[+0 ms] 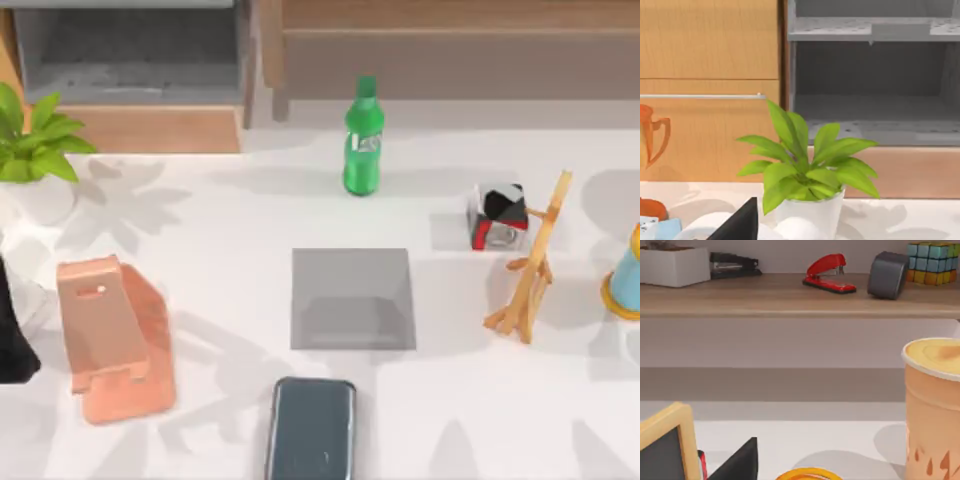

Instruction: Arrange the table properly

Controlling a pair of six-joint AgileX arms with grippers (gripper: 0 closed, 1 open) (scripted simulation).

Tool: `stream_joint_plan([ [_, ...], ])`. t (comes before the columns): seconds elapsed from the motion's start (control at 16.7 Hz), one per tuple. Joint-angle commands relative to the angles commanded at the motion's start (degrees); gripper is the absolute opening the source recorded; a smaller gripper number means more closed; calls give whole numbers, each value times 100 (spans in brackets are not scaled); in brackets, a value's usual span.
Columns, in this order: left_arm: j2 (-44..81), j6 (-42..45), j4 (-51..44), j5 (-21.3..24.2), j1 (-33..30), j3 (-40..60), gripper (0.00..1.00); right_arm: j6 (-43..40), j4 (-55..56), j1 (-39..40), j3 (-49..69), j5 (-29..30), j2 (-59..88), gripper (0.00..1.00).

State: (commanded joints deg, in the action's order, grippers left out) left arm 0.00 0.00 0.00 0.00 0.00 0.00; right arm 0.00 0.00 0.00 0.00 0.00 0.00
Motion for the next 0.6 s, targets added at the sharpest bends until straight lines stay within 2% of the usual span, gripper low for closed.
stream_joint_plan([
  [0.3, 379, 119, -350, -11, 196, 319, 100, 0, 0, 0, 0, 0, 0, 100],
  [0.6, 2202, 589, -1770, -9, 924, 1552, 100, 0, 0, 0, 0, 0, 0, 100],
])
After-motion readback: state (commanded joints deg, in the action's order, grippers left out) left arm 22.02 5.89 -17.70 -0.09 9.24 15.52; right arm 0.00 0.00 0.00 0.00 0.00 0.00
